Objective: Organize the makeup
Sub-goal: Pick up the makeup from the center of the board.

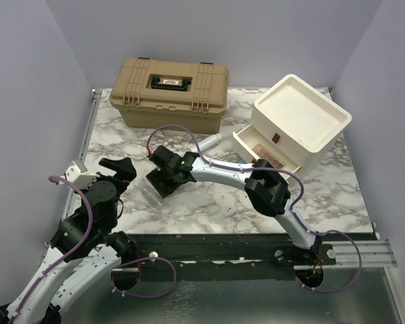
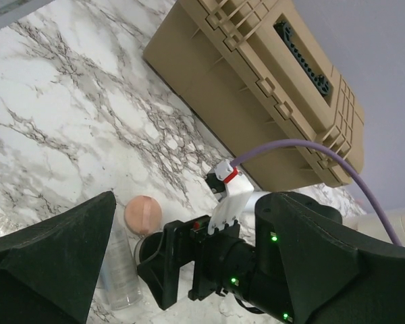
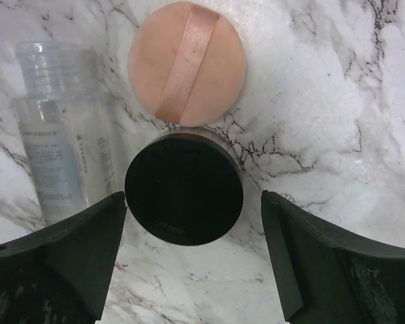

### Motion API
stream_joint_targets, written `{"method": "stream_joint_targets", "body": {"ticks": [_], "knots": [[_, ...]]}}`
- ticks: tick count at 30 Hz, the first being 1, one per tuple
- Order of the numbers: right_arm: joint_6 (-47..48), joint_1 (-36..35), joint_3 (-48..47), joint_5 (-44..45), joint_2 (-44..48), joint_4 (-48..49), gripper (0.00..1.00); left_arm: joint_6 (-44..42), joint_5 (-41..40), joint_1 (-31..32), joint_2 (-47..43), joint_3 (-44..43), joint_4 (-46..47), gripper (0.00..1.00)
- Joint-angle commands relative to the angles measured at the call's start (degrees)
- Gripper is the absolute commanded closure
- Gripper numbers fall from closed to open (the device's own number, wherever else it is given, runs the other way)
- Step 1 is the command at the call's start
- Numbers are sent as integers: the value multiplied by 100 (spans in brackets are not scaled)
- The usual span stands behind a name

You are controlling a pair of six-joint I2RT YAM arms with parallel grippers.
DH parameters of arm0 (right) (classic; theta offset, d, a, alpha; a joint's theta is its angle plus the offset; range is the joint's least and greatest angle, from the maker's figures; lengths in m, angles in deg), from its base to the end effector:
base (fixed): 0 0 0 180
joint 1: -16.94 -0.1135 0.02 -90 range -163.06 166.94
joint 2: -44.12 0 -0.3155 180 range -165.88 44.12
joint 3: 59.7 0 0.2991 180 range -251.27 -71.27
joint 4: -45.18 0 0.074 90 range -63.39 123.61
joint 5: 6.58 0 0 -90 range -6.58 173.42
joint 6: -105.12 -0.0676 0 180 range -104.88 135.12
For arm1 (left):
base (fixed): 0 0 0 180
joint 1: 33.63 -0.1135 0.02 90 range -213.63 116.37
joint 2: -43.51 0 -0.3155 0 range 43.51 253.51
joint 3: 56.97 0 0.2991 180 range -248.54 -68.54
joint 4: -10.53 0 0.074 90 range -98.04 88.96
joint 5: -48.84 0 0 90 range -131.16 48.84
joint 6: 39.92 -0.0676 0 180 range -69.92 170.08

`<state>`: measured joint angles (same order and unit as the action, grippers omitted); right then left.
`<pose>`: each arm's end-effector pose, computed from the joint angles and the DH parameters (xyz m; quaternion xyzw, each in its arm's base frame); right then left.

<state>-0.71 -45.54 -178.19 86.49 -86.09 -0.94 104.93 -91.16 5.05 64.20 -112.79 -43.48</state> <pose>0.2767 0.5232 0.1739 -0.3735 0.8850 0.1549 0.2310 0.0953 -0.0099 0.3591 -0.3470 0.6954 -0.1485 0.6115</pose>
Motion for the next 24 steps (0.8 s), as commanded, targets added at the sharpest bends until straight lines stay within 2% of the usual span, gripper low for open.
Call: {"method": "stream_joint_targets", "body": {"ticks": [1,11,14,17,19,24], "knots": [[-259,-45,-189,327,-317,250,14,-41,201,-17,32,-78,59,1],[-292,-47,330,470,45,652,31,49,255,-13,50,-15,91,1],[-310,-44,450,502,117,616,43,54,297,-9,58,3,135,1],[-482,-41,768,673,289,720,49,72,368,-14,99,42,184,1],[-598,-38,1089,877,457,861,60,100,417,-13,123,63,220,1],[-823,17,1991,1436,851,942,69,117,647,-13,211,140,395,1]]}}
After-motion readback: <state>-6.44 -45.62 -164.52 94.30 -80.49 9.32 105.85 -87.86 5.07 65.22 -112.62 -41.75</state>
